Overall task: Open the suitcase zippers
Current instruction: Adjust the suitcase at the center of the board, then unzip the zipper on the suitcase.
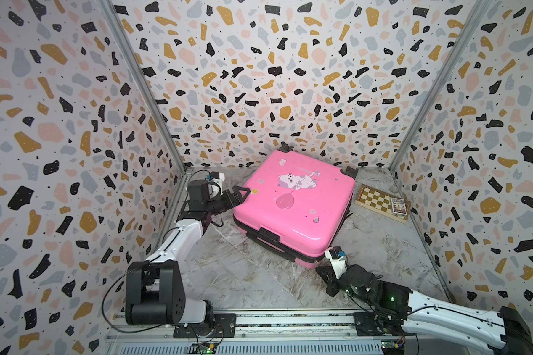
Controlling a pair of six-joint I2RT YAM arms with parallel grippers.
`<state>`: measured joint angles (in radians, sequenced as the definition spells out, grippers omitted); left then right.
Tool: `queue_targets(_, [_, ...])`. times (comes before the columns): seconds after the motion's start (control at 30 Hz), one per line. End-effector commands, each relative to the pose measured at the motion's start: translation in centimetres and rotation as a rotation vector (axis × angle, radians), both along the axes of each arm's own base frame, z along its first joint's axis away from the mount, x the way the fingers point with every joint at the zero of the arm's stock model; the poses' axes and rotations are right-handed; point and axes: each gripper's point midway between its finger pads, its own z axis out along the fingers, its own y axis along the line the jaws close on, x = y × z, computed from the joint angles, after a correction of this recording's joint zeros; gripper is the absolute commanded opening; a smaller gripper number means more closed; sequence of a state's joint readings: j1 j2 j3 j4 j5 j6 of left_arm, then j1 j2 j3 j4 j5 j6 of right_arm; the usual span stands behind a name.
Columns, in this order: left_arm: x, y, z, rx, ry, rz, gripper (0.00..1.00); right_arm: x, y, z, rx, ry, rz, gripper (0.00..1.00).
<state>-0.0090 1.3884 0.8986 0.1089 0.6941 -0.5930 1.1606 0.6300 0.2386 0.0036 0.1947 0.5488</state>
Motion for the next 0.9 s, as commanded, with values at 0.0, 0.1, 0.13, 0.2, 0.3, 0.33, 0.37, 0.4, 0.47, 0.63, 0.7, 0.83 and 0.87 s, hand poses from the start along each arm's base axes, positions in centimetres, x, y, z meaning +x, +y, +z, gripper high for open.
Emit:
queue_targets(0.0, [-3.0, -3.5, 1.1, -0.084, -0.006, -0.139, 0.97, -1.5, 0.8, 0.2, -0.029, 0.018, 0.096, 0.0])
queue_targets(0.1, [-3.8, -3.9, 0.6, -0.077, 0.002, -0.145, 0.97, -1.7, 0.9, 0.3, -0.036, 0.013, 0.111, 0.0])
queue_targets(0.13, [-3.9, -4.1, 0.4, -0.075, 0.007, -0.147, 0.97, -1.8, 1.0, 0.4, -0.039, 0.013, 0.114, 0.0])
queue_targets(0.2, [-4.3, -4.8, 0.1, -0.07, 0.015, -0.159, 0.97, -1.8, 1.1, 0.5, -0.04, 0.01, 0.117, 0.0])
queue_targets(0.3, [-5.1, -5.8, -0.6, -0.063, 0.027, -0.178, 0.97, -1.7, 1.5, 0.8, -0.049, 0.009, 0.118, 0.0])
queue_targets(0.33, [-5.4, -6.1, -0.7, -0.061, 0.029, -0.182, 0.97, -1.6, 1.6, 0.8, -0.055, 0.009, 0.119, 0.0])
queue_targets(0.37, [-5.7, -6.3, -0.9, -0.059, 0.03, -0.185, 0.97, -1.5, 1.7, 0.7, -0.068, 0.011, 0.117, 0.0])
queue_targets(0.4, [-6.1, -6.7, -1.0, -0.057, 0.031, -0.193, 0.97, -1.3, 1.8, 0.6, -0.084, 0.013, 0.111, 0.0])
queue_targets(0.47, [-6.8, -7.1, -1.2, -0.057, 0.034, -0.201, 0.97, -0.9, 2.0, 0.4, -0.112, 0.015, 0.098, 0.0])
queue_targets(0.63, [-8.9, -8.6, -1.6, -0.04, 0.037, -0.241, 0.97, 0.6, 2.0, -0.2, -0.174, 0.034, 0.06, 0.0])
queue_targets(0.7, [-9.9, -9.4, -1.8, -0.031, 0.043, -0.27, 0.97, 1.5, 1.6, -0.3, -0.181, 0.049, 0.041, 0.0])
queue_targets(0.83, [-11.8, -10.9, -2.3, -0.015, 0.05, -0.318, 0.97, 3.1, 0.5, -0.3, -0.171, 0.068, 0.002, 0.0])
queue_targets(0.87, [-12.3, -11.2, -2.5, -0.011, 0.051, -0.327, 0.97, 3.6, 0.2, -0.4, -0.172, 0.073, -0.011, 0.0])
